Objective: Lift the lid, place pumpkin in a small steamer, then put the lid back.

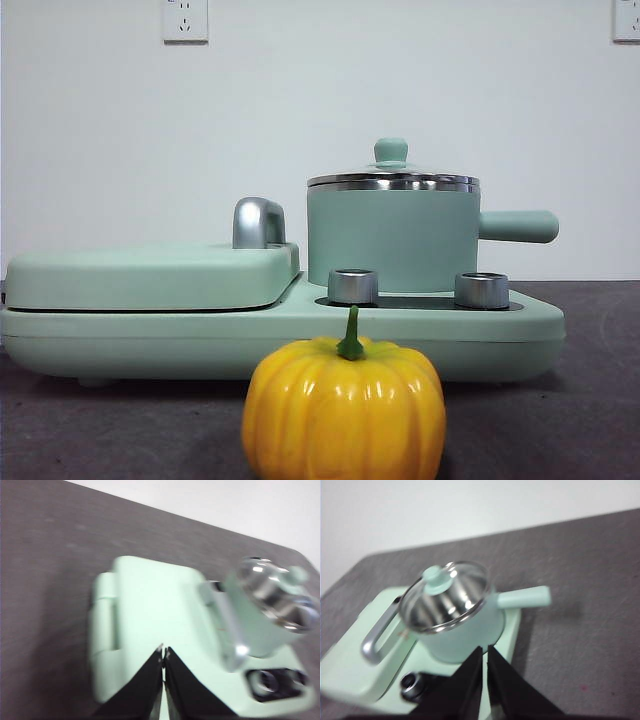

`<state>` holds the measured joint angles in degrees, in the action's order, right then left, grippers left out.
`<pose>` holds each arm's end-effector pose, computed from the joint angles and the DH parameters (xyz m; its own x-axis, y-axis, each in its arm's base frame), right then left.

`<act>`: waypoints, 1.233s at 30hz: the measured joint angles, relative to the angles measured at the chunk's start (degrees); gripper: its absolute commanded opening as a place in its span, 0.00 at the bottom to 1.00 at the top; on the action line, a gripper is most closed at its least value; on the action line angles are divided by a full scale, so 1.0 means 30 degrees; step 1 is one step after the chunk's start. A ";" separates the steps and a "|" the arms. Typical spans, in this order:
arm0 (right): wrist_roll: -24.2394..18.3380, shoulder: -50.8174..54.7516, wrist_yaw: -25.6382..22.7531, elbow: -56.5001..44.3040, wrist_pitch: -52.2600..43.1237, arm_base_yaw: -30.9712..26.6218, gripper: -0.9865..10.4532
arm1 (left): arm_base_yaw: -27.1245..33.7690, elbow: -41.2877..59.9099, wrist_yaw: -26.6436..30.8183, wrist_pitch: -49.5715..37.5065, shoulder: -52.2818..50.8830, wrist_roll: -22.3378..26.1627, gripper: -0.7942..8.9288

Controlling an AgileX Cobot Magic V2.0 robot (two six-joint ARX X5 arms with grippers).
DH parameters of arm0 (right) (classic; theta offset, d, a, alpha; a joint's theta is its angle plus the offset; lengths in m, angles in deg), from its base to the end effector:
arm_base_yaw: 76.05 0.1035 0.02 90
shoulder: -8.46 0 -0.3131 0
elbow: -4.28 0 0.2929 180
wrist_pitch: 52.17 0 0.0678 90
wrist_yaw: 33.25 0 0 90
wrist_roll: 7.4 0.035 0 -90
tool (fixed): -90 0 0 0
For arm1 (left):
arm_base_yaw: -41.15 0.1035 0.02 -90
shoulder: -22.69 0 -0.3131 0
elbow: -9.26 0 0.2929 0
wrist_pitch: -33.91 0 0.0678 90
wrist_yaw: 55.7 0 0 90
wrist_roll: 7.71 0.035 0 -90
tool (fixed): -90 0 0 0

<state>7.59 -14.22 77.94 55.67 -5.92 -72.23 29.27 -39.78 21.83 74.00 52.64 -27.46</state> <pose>0.0827 0.0182 0.3347 0.8630 0.4199 -0.2810 -0.3144 0.8817 0.3519 0.1166 -0.0322 0.3191 0.8476 -0.3990 -0.3499 0.2563 0.8852 -0.3883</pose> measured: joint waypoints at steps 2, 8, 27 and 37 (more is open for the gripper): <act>-0.0670 -0.1239 0.0627 0.1392 0.1209 0.0000 0.10 | -0.0175 -0.1494 -0.0874 0.0619 0.1384 0.0291 0.09; -0.3104 -0.4612 0.1851 0.5042 0.4393 0.0015 0.10 | -0.0809 -0.5683 -0.3118 0.3228 0.5559 0.1792 0.09; -0.4073 -0.6113 0.2557 0.6040 0.4677 0.0015 0.47 | -0.1370 -0.8014 -0.3920 0.5107 0.9216 0.3381 0.51; -0.4073 -0.6135 0.2557 0.6040 0.4736 0.0015 0.51 | -0.1668 -0.8014 -0.3985 0.4226 0.9289 0.3395 0.51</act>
<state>-4.63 -32.62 85.61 73.79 8.29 -72.19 24.26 -63.82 9.87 86.68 80.51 -17.27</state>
